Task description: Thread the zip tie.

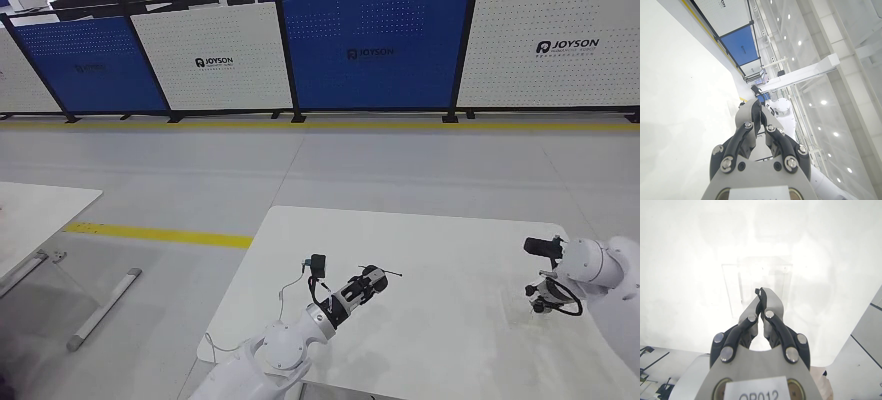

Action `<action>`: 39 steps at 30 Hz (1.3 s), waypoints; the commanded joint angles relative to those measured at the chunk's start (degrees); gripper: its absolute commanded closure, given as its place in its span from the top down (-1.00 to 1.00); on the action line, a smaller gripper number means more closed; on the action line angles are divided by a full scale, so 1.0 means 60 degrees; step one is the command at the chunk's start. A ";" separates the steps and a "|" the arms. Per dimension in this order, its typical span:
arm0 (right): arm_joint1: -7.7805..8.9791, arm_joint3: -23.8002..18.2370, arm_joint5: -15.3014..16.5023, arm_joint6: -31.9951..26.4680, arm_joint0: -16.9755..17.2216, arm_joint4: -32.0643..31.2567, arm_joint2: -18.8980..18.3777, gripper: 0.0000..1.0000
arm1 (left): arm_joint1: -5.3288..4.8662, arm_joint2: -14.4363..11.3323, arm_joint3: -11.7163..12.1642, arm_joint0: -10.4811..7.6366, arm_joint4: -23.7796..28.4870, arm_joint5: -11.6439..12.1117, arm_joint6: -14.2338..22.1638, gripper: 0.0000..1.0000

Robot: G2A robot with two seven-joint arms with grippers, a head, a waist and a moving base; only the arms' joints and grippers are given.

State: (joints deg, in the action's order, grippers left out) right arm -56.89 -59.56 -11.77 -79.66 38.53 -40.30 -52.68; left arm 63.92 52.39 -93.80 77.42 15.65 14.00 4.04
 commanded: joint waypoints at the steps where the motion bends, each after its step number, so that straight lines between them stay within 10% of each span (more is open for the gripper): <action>1: 0.0196 -0.0664 -0.0131 0.0003 0.0446 -0.0093 -0.0334 -1.00 | 0.0000 0.0000 0.0000 0.0000 0.0000 0.0000 0.0000 -1.00; 9: 0.0600 -0.1748 -0.0715 0.0003 0.1115 -0.0224 -0.0785 -1.00 | 0.0000 0.0000 0.0000 0.0000 0.0000 0.0000 0.0000 -1.00; 23: 0.0586 -0.1489 -0.1285 0.0003 0.0433 -0.0334 -0.0429 -1.00 | 0.0000 0.0000 0.0000 0.0000 0.0000 0.0000 0.0000 -1.00; 39: -0.0173 0.0567 -0.1285 0.0003 -0.0898 -0.0329 0.1309 -1.00 | 0.0000 0.0000 0.0000 0.0000 0.0000 0.0000 0.0000 -1.00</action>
State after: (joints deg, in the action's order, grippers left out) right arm -57.67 -56.99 -19.48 -79.64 33.71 -42.39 -45.78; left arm 63.92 52.39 -93.80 77.42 15.65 14.00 4.04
